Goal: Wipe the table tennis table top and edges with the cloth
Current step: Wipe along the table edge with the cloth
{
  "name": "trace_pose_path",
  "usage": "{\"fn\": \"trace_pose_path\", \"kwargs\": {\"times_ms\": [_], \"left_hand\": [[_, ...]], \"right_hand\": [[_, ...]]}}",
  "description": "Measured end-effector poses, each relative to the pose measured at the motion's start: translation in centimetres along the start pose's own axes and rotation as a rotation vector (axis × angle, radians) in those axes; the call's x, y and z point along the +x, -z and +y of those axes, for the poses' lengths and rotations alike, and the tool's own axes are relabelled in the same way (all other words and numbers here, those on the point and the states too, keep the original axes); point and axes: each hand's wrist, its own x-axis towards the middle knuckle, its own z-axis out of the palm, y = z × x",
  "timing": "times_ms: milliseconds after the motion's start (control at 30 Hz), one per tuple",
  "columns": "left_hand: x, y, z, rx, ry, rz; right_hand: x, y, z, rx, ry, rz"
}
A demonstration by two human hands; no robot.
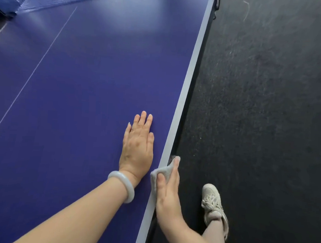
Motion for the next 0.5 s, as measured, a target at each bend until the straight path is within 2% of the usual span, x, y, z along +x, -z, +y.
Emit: {"fn": "trace_pose_path", "kwargs": {"times_ms": [267,333,500], "left_hand": [[0.0,0.0,-0.1,-0.006,-0.009,0.009],[0.0,0.0,-0.1,-0.005,-0.003,0.009],[0.1,-0.2,-0.3,0.008,-0.008,0.028]], "right_hand": [[10.1,1.0,-4.0,0.036,0.008,0.189],[9.5,1.1,-3.7,0.050,0.018,0.171],[1.3,-0.5,0.5,0.037,0.006,0.096]]}}
